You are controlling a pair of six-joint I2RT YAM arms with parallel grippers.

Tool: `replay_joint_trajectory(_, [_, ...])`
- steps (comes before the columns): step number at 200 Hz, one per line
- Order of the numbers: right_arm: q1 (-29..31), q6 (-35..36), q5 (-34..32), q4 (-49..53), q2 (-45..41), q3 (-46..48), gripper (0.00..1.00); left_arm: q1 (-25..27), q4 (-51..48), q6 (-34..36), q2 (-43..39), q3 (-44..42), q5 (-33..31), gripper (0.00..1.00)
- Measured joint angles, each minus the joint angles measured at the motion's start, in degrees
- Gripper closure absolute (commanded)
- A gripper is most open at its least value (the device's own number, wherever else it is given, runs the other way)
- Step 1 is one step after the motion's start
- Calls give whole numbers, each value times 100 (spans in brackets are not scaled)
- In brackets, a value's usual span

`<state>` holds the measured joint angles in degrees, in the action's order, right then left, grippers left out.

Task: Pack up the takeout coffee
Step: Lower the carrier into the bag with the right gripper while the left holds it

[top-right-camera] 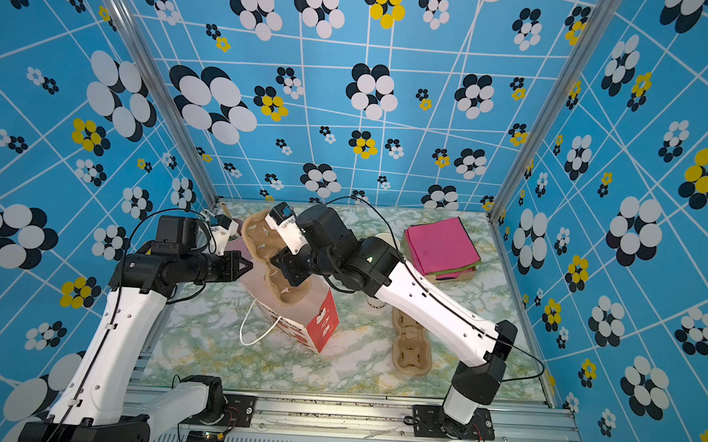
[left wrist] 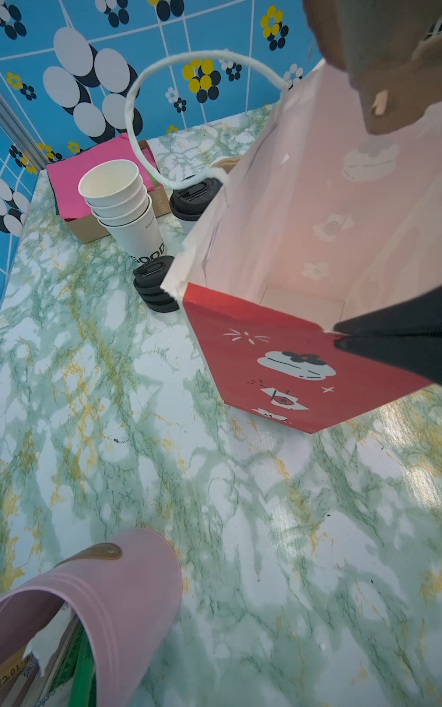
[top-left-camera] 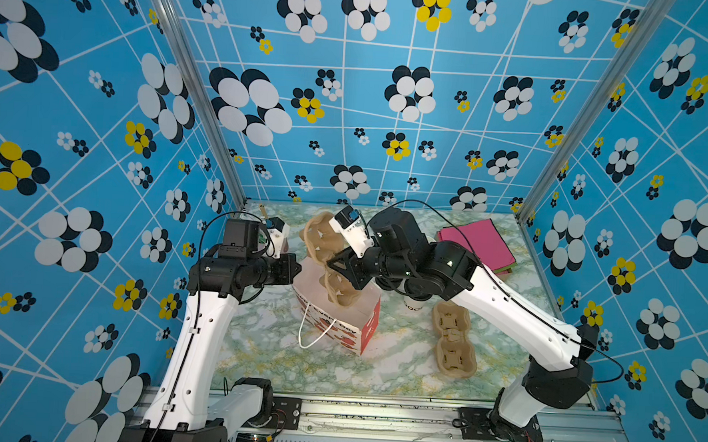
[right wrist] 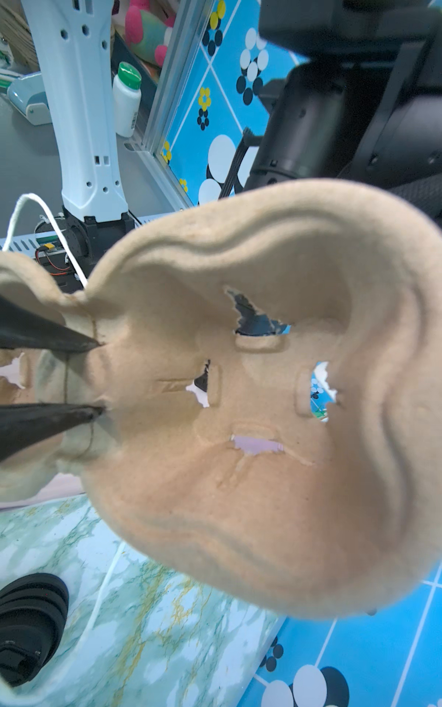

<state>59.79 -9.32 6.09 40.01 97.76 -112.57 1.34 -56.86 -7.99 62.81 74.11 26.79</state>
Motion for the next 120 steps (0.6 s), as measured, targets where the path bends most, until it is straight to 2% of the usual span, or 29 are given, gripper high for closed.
replay_joint_trajectory(120, [0,994,-417,367,304,149,80,0,70,4,-4,-192,55,100])
